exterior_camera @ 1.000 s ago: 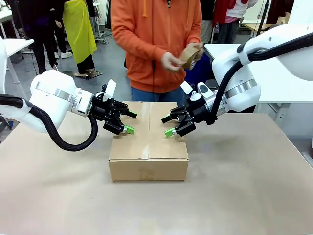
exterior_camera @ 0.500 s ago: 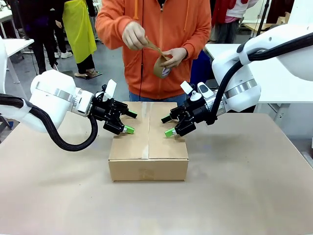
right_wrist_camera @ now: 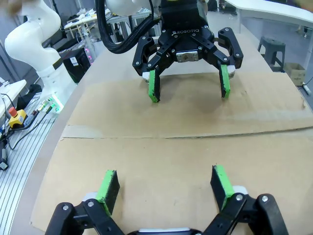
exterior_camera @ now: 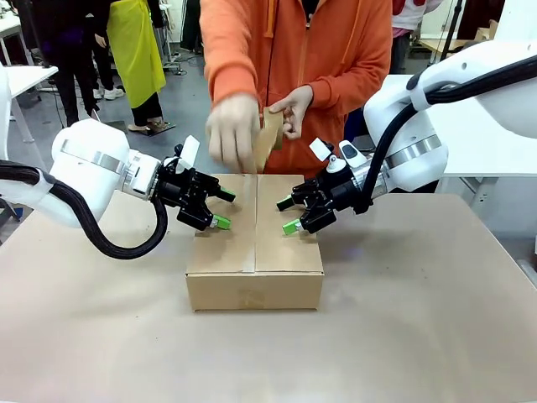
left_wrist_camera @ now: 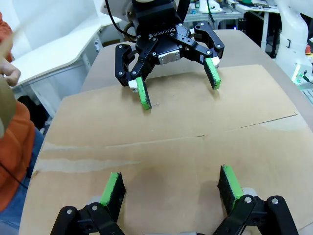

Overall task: Pack the gift set into the box.
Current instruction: Press and hold the closed box until the human finishes sealing it.

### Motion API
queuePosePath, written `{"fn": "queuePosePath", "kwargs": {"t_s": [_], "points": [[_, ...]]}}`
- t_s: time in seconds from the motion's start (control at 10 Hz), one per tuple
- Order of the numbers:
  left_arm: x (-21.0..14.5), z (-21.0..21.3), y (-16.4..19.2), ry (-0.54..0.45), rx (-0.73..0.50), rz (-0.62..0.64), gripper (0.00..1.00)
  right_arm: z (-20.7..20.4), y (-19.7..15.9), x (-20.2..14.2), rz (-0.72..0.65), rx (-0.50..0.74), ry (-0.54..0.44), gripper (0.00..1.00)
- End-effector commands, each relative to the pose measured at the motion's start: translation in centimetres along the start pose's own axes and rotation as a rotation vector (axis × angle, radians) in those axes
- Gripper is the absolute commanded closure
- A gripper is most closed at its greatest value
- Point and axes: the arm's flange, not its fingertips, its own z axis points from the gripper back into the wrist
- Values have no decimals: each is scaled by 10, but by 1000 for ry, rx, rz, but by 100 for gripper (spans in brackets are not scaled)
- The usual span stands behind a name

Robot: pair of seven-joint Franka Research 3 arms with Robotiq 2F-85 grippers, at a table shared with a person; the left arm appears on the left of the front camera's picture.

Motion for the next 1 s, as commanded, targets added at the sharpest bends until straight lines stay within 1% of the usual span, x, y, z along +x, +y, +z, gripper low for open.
{"fn": "queuePosePath", "kwargs": {"t_s": [0.0,0.9], "points": [[-4,-3,-2,0,-8,-13,0,-2,1,-4,6,-1,-4,0],[-4,-3,-2,0,-8,-13,0,-2,1,-4,6,-1,-4,0]]}}
